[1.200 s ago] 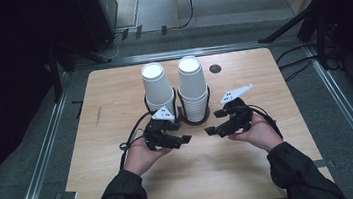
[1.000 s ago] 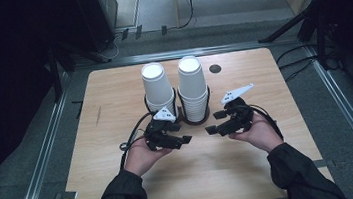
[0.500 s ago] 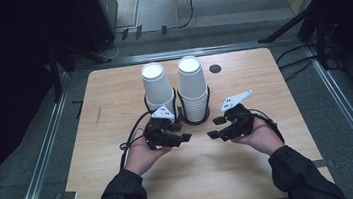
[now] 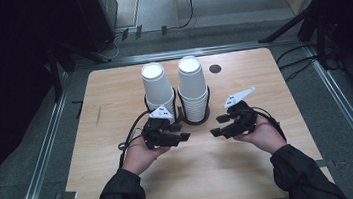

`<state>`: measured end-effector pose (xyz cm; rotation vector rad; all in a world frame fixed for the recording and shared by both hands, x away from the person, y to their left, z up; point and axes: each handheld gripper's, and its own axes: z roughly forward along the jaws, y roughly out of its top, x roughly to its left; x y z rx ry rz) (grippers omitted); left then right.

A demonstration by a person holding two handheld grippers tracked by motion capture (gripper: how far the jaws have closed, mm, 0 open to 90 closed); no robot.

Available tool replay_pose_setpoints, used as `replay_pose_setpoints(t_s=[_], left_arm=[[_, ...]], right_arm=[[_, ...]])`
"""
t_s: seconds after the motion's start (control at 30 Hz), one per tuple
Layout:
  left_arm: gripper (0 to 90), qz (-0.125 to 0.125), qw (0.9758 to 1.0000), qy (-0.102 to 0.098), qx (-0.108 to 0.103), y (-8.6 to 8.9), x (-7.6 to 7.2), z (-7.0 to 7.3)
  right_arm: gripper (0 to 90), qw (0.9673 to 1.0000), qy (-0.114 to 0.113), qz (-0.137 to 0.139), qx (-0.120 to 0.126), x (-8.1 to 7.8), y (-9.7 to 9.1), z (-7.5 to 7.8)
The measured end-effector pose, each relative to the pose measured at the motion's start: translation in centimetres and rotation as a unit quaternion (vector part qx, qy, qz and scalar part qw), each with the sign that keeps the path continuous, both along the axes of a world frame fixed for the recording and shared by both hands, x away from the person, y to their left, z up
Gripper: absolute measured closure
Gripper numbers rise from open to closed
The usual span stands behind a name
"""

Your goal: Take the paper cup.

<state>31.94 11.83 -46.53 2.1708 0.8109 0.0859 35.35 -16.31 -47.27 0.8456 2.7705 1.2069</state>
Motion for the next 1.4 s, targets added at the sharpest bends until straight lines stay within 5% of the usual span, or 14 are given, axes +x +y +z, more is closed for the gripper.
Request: replay_pose_setpoints(t_s=[0.5,0.73,0.87,1.0,1.07,1.27,1.4], left_arm=[[77.6,0.024,0.9997,0.000,-0.008,-0.4,0.8,0.5],[82.4,0.036,0.9993,0.001,-0.012,-1.1,1.6,1.0],[89.6,0.060,0.9982,0.002,-0.003,-1.8,1.9,1.6],[89.9,0.073,0.9971,0.005,-0.018,-2.3,2.4,2.3],[89.8,0.082,0.9966,-0.008,-0.005,-2.8,2.6,2.4],[89.8,0.118,0.9923,-0.032,-0.019,-3.4,3.1,2.8],[89.8,0.123,0.9917,-0.037,-0.006,-3.7,3.4,2.7]], right_arm=[[34.9,0.9999,-0.012,0.002,0.002,0.6,-0.3,1.7],[34.9,0.9998,-0.019,-0.008,0.003,1.3,-0.5,2.5],[34.8,0.9996,-0.026,-0.005,-0.004,1.7,-0.4,3.4],[32.7,0.9994,-0.034,-0.006,0.009,2.2,-0.4,4.2],[32.0,0.9993,-0.037,-0.003,0.004,2.5,-0.2,4.7],[29.5,0.9992,-0.040,-0.006,0.006,3.5,-0.2,6.7],[25.1,0.9987,-0.051,-0.007,-0.001,4.1,-0.1,7.8]])
